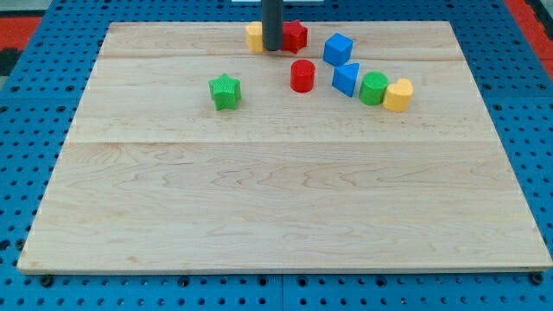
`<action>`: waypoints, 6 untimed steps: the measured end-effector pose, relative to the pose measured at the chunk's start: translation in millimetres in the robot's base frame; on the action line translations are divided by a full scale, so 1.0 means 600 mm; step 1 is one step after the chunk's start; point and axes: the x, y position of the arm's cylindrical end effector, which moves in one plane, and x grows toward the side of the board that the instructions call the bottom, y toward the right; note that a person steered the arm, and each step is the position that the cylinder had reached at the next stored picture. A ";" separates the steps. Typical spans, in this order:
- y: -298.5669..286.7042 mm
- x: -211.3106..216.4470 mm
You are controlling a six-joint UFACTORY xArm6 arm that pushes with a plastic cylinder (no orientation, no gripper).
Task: Move the yellow hexagon to top of the green star
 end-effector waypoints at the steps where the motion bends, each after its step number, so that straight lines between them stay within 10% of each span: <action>1: 0.041 -0.058; 3: -0.083 -0.018; 6: 0.030 0.132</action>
